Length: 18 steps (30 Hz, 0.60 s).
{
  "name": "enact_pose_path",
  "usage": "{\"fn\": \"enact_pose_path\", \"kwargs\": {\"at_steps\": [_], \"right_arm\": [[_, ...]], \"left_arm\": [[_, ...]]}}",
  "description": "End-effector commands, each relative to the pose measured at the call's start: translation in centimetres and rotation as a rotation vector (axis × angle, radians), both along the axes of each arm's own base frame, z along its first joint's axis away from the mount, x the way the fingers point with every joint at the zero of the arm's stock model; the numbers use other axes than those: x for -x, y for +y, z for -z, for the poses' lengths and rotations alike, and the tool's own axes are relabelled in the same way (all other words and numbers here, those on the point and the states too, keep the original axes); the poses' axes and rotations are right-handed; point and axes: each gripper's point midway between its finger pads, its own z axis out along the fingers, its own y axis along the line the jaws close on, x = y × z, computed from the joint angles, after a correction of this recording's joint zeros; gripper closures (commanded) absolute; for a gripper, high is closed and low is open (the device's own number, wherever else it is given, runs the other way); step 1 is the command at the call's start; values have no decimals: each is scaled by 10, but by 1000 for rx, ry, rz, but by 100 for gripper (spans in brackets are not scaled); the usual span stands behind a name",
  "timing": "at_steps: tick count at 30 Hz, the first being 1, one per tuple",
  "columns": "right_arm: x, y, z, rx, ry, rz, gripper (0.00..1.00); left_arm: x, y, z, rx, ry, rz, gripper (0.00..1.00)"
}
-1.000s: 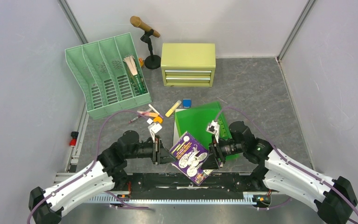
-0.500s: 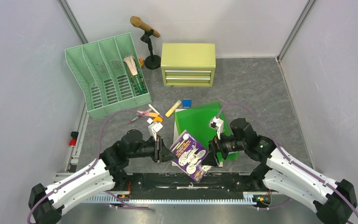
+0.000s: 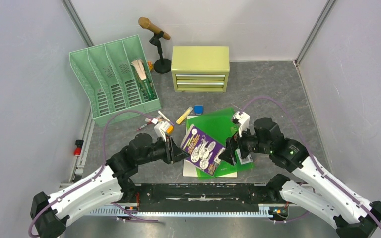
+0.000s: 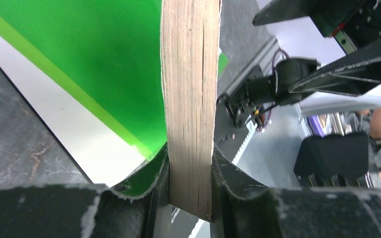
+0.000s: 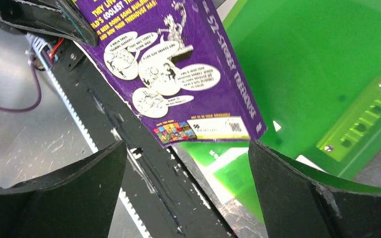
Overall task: Organize the desk
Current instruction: Place the book in the storage box.
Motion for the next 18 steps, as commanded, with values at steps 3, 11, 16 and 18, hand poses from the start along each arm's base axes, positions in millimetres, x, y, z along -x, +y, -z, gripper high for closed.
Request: {"fn": "enact_pose_path", "kwargs": {"at_steps": [3, 11, 16, 18], "right_arm": [[-14, -12, -11, 43, -54, 82, 2], [-6, -10, 14, 41, 26, 86, 2], [-3, -8, 23, 40, 58, 84, 2], [-1, -7, 26, 29, 71, 81, 2]], "left_arm": [[-46, 19, -94, 145, -170, -280, 98], [-67, 61, -130, -68, -251, -461, 98], [-71, 77, -146, -218, -307, -460, 98], [-71, 83, -154, -262, -322, -467, 98]]}}
